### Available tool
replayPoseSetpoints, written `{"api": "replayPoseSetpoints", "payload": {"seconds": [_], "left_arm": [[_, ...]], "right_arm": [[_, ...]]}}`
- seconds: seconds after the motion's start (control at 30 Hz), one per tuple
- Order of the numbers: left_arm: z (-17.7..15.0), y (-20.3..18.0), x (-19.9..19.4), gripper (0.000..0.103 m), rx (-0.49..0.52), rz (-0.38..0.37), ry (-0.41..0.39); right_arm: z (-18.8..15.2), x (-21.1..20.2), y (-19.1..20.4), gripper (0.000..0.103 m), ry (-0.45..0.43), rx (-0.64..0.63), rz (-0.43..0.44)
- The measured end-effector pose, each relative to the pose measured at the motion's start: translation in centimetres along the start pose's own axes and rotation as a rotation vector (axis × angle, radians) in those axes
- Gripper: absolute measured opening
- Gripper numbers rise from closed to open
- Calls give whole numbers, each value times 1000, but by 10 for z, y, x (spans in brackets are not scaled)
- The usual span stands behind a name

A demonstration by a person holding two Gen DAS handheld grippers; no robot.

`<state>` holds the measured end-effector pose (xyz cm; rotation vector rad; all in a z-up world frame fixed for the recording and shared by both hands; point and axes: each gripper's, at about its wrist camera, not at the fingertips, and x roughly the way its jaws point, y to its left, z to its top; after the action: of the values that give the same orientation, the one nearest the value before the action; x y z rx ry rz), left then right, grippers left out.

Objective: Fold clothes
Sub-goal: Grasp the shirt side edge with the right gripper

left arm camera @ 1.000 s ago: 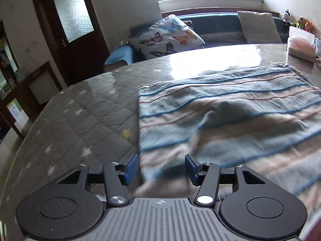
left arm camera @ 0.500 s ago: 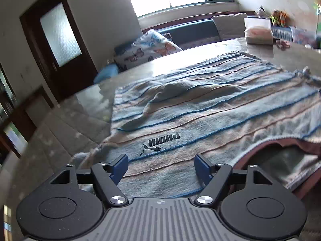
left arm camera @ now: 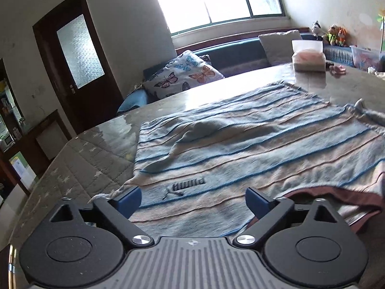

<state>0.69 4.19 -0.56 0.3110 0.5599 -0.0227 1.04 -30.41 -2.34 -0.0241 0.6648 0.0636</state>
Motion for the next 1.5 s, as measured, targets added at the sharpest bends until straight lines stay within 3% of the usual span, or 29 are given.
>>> {"api": "replayPoseSetpoints", "payload": {"seconds": [0.1, 0.27, 0.33, 0.4, 0.53, 0.83, 1.07, 1.13, 1.2, 1.37, 1.5], "left_arm": [[4, -5, -3, 103, -18, -15, -14], [5, -12, -5, 103, -35, -45, -15], [3, -14, -6, 103, -39, -54, -11], [2, -13, -7, 103, -46, -56, -7], [-2, -8, -8, 103, -64, -54, -3], [-8, 6, -11, 103, -124, -68, -10], [-12, 10, -15, 103, -138, -72, -9], [-13, 12, -15, 103, -143, -71, -9], [-14, 13, -15, 103, -147, -68, -8], [-15, 23, -15, 103, -171, -57, 12], [-16, 37, -14, 103, -201, -21, 21]], "right_arm": [[-5, 2, -14, 63, 23, 59, -37], [-14, 6, -22, 45, 57, 114, -60], [-16, 6, -23, 35, 56, 128, -66], [-17, 5, -23, 15, 48, 141, -66], [-9, -4, -18, 8, 14, 153, -42], [31, -23, 30, 8, -79, 67, 161], [39, -4, 83, 8, -57, -39, 314], [36, 4, 93, 11, -37, -55, 344], [32, 11, 102, 20, -16, -68, 368], [33, 17, 104, 37, -2, -98, 368], [44, 36, 90, 44, 4, -119, 294]]}}
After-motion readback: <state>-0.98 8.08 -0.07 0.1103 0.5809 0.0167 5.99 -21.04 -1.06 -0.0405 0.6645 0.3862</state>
